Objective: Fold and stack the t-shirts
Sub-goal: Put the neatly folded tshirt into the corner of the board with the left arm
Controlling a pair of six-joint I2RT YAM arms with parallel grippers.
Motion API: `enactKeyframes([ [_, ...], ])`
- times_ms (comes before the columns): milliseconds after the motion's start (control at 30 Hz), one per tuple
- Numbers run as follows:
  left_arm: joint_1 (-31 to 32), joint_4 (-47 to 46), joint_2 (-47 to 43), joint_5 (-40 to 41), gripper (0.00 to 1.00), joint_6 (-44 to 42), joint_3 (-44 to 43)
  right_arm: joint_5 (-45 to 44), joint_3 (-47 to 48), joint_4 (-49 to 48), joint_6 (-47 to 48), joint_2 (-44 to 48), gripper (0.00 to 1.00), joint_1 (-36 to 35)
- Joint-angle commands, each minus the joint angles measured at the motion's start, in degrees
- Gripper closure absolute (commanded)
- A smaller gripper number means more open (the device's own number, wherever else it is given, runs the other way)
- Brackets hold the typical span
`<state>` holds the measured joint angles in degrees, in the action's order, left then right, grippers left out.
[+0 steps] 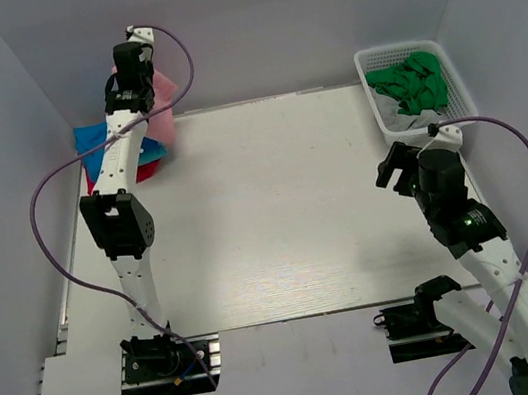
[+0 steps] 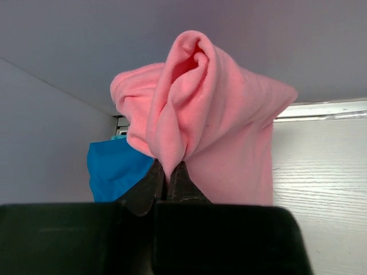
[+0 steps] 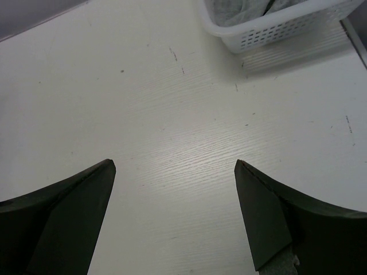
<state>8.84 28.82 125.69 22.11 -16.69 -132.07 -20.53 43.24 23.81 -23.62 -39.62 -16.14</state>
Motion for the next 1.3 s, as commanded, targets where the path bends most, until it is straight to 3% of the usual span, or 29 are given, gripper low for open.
enactKeyframes([
  [0,-3.6,-2.2,-1.3,-2.3,1.0,-0.4,-1.8,-3.9,4.3,1.8,-0.1,0.9,0.1,0.1],
  [167,-8.9,-4.2,-0.4,-2.3,1.0,1.0,-1.6,-2.2,3.9,-0.3,-0.5,-1.3,0.1,0.2],
  [600,-17.6,-5.4,1.4,-16.1,1.0,2.3,1.2,4.3,5.0,-3.0,-1.6,-8.7,0.1,0.1],
  [1067,-20.5,-9.2,5.9,-12.4,1.0,1.6,3.0,6.6,4.7,-2.7,-1.8,-12.4,0.1,0.1],
  [1100,-20.5,-9.2,5.9,-12.4,0.97,1.6,3.0,6.7,4.9,-2.3,-1.5,-12.9,0.1,-0.1],
  [1133,-20.5,-9.2,5.9,-12.4,0.87,1.6,3.0,7.4,4.9,-2.4,-1.3,-13.8,0.1,0.1],
  [1167,-20.5,-9.2,5.9,-12.4,0.46,1.6,3.0,8.3,5.4,-1.8,-1.2,-14.5,0.1,0.1],
  [1200,-20.5,-9.2,5.9,-11.7,0.23,1.6,3.0,9.4,5.6,-1.6,-1.3,-14.9,0.1,0.0],
  [1267,-20.5,-9.2,5.9,-10.3,0.0,2.6,2.5,10.6,6.1,-1.1,-0.9,-15.8,0.1,0.1],
])
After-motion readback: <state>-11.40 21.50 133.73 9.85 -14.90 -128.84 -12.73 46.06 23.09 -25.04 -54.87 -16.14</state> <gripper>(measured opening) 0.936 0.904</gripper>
